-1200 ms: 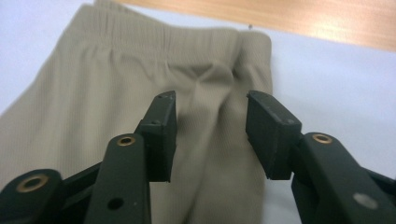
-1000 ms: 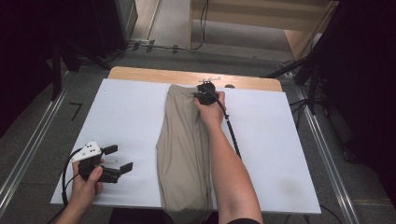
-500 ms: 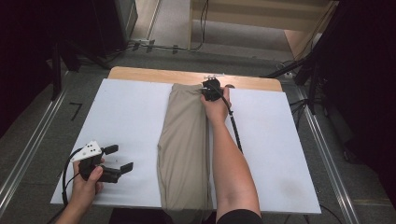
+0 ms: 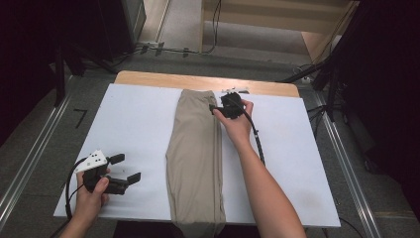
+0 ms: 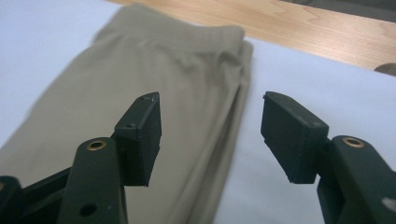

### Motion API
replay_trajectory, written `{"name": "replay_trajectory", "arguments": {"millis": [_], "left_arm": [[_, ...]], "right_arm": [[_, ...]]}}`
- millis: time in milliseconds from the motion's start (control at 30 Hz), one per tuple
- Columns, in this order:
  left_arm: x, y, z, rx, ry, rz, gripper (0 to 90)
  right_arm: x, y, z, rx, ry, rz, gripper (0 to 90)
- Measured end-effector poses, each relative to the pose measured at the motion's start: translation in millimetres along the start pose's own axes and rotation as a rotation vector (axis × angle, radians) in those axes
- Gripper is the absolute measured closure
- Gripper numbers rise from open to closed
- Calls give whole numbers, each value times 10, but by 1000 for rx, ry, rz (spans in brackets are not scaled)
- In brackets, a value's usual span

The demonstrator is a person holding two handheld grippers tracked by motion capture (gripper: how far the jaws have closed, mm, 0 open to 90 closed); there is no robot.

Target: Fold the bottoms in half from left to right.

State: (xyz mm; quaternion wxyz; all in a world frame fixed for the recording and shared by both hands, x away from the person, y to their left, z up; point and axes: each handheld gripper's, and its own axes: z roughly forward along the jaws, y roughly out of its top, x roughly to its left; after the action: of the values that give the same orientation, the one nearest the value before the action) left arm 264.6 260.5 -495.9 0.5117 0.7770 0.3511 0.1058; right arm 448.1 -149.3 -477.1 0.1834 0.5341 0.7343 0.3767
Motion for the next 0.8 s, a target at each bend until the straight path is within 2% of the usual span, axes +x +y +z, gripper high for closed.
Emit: {"name": "replay_trajectory", "arguments": {"millis": [67,133,167,200,233,267,300,333,367,400,433,467,567,600,633,667,700,733,800], "left_arm": [[-50,0,7,8,31,-19,76],[-118,0,40,9,43,-38,148],[-164,2,59,13,44,-37,148],[-164,2,59,13,44,-37,150],[-274,6,98,21,23,-36,168],[-342,6,115,27,11,-25,202],[-342,6,115,27,11,-25,237],[-488,4,150,43,-9,-1,273],[-488,4,150,43,-9,-1,308],[-633,-4,174,65,-30,13,342],[-633,-4,174,65,-30,13,388],[-776,-26,193,79,-52,20,428],[-977,-76,240,111,-103,22,503],[-1040,-97,263,130,-102,23,514],[-1040,-97,263,130,-102,23,535],[-1145,-141,308,175,-76,15,573],[-1145,-141,308,175,-76,15,615],[-1213,-187,330,195,-83,0,644],[-1238,-208,334,204,-86,-10,667]], "right_arm": [[73,-131,-177,12,16,-30,404],[151,-285,-359,15,47,-63,423],[183,-368,-454,11,70,-73,449],[183,-368,-454,11,70,-73,449],[242,-545,-639,5,113,-84,496],[277,-636,-728,4,131,-93,508],[277,-636,-728,4,131,-93,508],[355,-826,-906,-5,136,-120,548],[394,-919,-988,-7,145,-127,558],[427,-1012,-1067,-11,163,-133,570],[427,-1012,-1067,-11,163,-133,570],[504,-1191,-1219,-19,198,-143,596],[630,-1434,-1426,-31,238,-167,667],[675,-1509,-1489,-35,236,-177,693],[675,-1509,-1489,-35,236,-177,693],[756,-1618,-1593,-33,245,-210,759],[756,-1618,-1593,-33,245,-210,759],[800,-1734,-1704,-45,282,-210,847],[835,-1856,-1777,-30,317,-182,880]]}}
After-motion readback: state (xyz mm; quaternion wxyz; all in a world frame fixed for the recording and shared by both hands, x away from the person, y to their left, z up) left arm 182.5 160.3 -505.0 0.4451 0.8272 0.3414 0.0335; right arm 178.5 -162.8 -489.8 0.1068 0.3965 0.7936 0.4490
